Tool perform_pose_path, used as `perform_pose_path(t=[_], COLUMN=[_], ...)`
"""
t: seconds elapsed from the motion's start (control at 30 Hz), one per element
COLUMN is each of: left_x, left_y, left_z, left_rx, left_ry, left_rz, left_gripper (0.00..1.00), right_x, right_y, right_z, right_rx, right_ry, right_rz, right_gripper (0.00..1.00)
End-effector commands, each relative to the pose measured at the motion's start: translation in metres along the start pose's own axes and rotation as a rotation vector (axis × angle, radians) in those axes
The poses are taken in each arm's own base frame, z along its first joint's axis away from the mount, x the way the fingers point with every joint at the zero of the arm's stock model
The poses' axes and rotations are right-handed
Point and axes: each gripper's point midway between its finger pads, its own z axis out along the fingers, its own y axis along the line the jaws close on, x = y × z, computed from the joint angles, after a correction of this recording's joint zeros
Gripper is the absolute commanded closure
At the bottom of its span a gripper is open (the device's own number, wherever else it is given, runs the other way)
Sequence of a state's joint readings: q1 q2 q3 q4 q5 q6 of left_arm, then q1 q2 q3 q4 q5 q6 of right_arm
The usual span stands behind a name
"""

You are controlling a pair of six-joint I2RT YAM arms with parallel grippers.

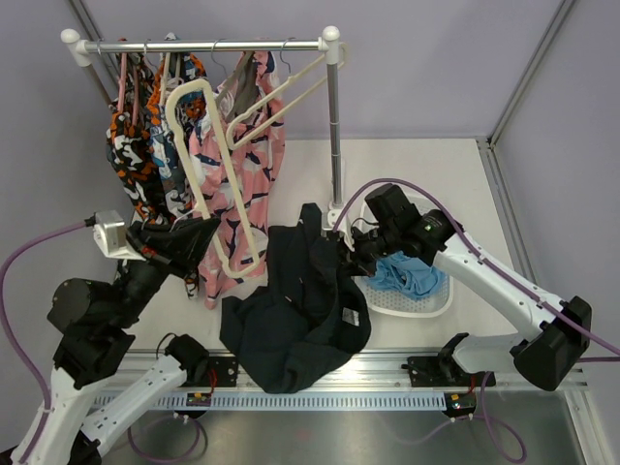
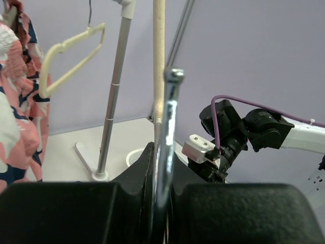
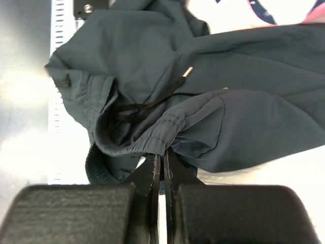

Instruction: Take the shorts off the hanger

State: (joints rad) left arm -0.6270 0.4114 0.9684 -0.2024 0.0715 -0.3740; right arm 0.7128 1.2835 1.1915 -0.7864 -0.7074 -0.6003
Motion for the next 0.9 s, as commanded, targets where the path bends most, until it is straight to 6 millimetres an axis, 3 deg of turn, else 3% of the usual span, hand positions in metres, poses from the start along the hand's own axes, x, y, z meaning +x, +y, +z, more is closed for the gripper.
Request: perform_pose_path(t=[0.0, 0.2, 0.27, 0.33, 0.4, 0.5, 0.63, 0.77, 0.8, 0.87], left_x=[-0.023, 0.003, 0.008, 0.009, 0.011, 0.011, 0.006, -0.004, -0.007, -0.001], left_y=[0.003, 0.013, 0.014, 0.014, 0.015, 0.013, 0.010, 0.013, 0.017, 0.028], left_z=[-0.009, -0.026, -0.033, -0.037, -0.042, -0.048, -0.054, -0.061, -0.062, -0.060], left_rx=[-0.044, -0.081, -0.087, -0.086, -0.088, -0.083, -0.082, -0.127, -0.160, -0.220], left_ry=[-0.035, 0.079, 0.102, 0.112, 0.125, 0.129, 0.143, 0.179, 0.182, 0.238], left_rz=[0.060, 0.083, 0.092, 0.102, 0.108, 0.109, 0.117, 0.132, 0.135, 0.140], left_gripper=[1.00, 1.00, 1.00, 1.00, 1.00, 1.00, 1.00, 1.00, 1.00, 1.00], right_x=[-0.053, -0.116, -0.127, -0.124, -0.112, -0.076, -0.047, -0.027, -0.017, -0.011], right_y=[-0.011, -0.016, -0.020, -0.032, -0.046, -0.069, -0.087, -0.071, -0.064, -0.056], right_z=[-0.024, -0.074, -0.090, -0.091, -0.079, -0.038, 0.003, 0.041, 0.049, 0.054], right_rx=[0.099, 0.205, 0.257, 0.316, 0.344, 0.305, 0.276, 0.150, 0.115, 0.093], right_ry=[-0.106, -0.245, -0.279, -0.262, -0.232, -0.130, -0.035, 0.057, 0.100, 0.129], right_rz=[-0.107, -0.160, -0.151, -0.131, -0.085, 0.021, 0.063, 0.048, 0.035, 0.026], right_gripper=[1.00, 1.00, 1.00, 1.00, 1.00, 1.00, 1.00, 0.85, 0.74, 0.63])
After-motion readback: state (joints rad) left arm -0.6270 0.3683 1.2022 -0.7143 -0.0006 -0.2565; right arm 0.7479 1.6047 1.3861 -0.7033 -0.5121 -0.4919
